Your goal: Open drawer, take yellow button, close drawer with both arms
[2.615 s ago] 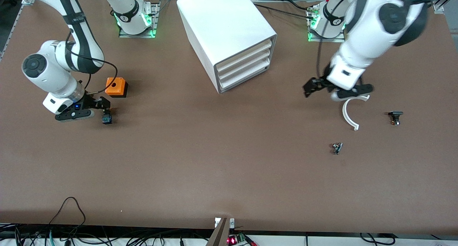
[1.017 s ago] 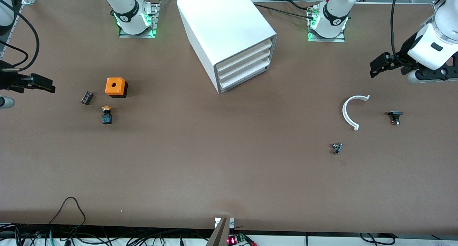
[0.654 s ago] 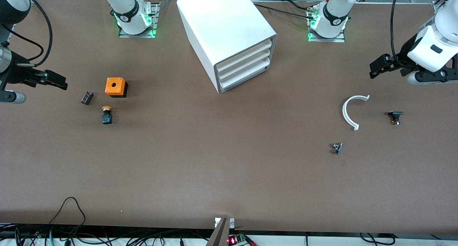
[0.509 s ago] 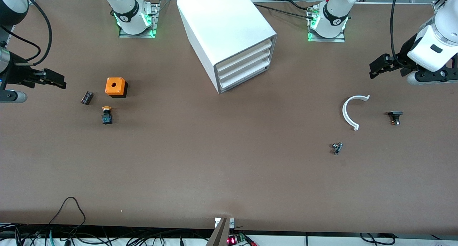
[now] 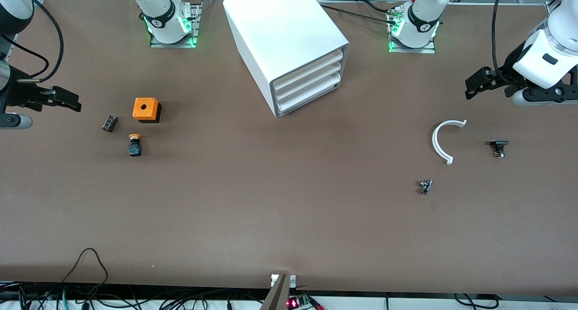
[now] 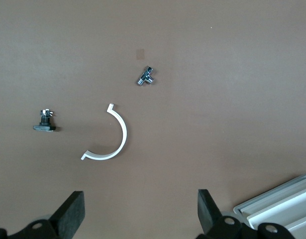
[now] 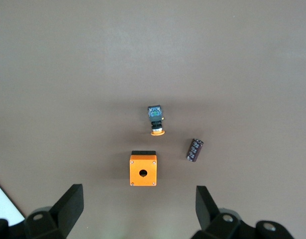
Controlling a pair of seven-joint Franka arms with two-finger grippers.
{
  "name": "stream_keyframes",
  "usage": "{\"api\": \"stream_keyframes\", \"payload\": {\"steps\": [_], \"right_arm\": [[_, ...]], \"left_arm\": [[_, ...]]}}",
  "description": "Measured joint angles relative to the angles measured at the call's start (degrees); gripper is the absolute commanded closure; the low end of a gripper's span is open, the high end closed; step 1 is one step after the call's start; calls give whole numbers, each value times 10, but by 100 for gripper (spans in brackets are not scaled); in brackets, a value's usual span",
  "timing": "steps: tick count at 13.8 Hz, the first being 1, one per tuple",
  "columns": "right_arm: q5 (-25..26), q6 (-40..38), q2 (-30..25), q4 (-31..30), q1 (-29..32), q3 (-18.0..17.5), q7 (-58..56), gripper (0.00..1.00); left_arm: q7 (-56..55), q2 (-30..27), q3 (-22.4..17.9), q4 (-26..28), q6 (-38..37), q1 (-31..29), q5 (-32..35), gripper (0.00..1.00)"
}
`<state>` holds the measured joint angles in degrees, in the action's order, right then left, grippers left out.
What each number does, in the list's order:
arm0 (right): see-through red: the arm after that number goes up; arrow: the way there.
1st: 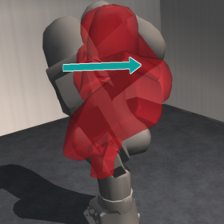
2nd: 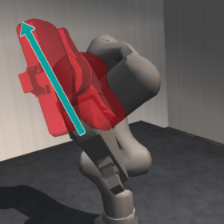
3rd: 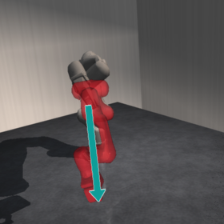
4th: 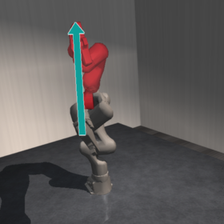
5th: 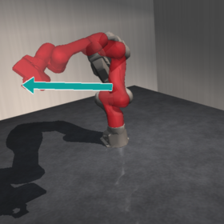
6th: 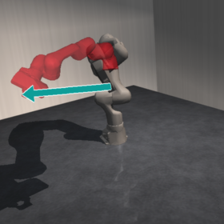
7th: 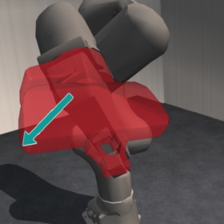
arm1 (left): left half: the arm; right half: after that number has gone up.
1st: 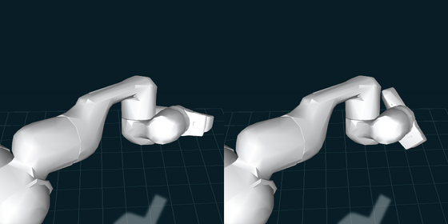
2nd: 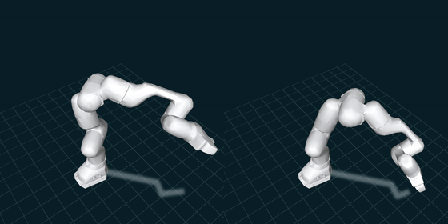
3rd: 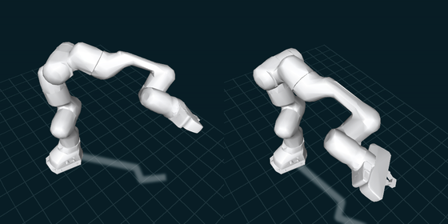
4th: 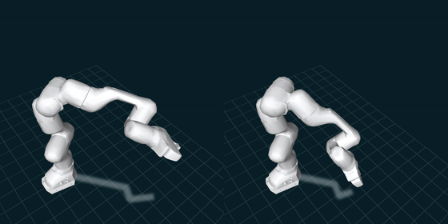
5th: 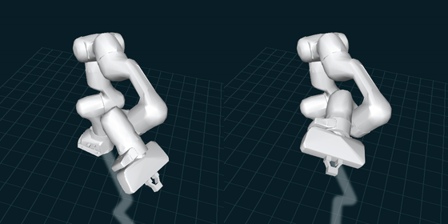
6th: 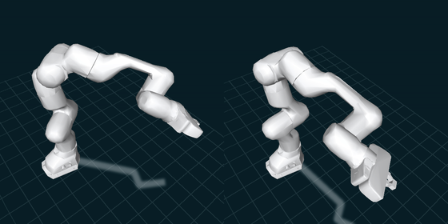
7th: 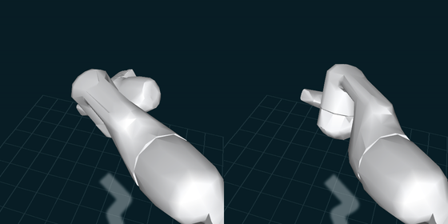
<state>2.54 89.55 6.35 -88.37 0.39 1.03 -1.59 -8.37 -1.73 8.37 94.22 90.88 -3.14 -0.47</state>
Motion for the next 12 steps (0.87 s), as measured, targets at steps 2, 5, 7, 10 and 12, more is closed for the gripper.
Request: {"api": "stream_keyframes", "payload": {"steps": [2, 5, 7, 10, 12], "right_arm": [[0, 4, -9, 8, 1, 5, 35, 0], [0, -3, -22, 11, 1, 6, 24, 0], [0, -12, -28, 11, 1, 6, 12, 0], [0, -26, -32, 11, 1, 7, 12, 0], [0, -33, -36, 11, 1, 7, 12, 0]], "left_arm": [[21, 0, -11, 0, 0, 2, 0, 0], [29, 1, -14, 0, 0, 2, 0, 0], [30, 1, -14, 0, 0, 3, 0, 0], [30, 1, -14, 0, 0, 4, 0, 0], [30, 1, -14, 0, 0, 4, 0, 0]]}}
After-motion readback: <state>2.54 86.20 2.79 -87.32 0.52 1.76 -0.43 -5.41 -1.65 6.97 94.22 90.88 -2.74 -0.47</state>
